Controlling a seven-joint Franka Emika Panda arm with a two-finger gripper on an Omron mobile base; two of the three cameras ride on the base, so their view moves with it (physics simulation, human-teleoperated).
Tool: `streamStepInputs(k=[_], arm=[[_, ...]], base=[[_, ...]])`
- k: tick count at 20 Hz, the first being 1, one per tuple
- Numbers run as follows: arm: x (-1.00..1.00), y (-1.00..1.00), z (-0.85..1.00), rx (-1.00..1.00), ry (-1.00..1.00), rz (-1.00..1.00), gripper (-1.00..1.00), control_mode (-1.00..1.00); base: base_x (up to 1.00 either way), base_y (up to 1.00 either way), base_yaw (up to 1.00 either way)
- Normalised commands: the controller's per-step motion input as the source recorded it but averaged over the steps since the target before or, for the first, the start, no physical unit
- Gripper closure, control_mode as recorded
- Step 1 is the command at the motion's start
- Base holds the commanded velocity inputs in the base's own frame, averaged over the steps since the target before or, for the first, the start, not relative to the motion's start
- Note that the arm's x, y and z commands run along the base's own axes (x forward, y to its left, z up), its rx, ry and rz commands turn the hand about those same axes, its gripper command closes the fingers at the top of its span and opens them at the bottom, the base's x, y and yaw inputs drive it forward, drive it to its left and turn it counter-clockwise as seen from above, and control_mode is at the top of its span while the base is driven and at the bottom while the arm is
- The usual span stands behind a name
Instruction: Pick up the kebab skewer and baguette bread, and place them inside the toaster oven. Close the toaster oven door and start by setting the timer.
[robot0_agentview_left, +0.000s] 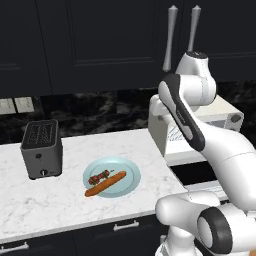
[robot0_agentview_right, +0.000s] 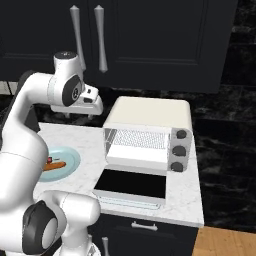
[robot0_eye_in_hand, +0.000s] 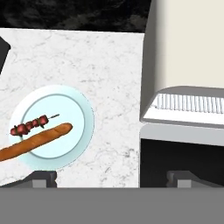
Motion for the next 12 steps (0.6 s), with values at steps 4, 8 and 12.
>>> streamStepInputs(k=[4,8,12], arm=[[0.0,0.0,0.0,0.0,0.0,0.0,-1.0,1.0],[-0.06,-0.06,0.0,0.0,0.0,0.0,-1.0,-1.0],[-0.08,-0.94,-0.06,0.11,-0.01,0.0,-1.0,-1.0]], base=[[0.0,0.0,0.0],[0.0,0.0,0.0],[0.0,0.0,0.0]])
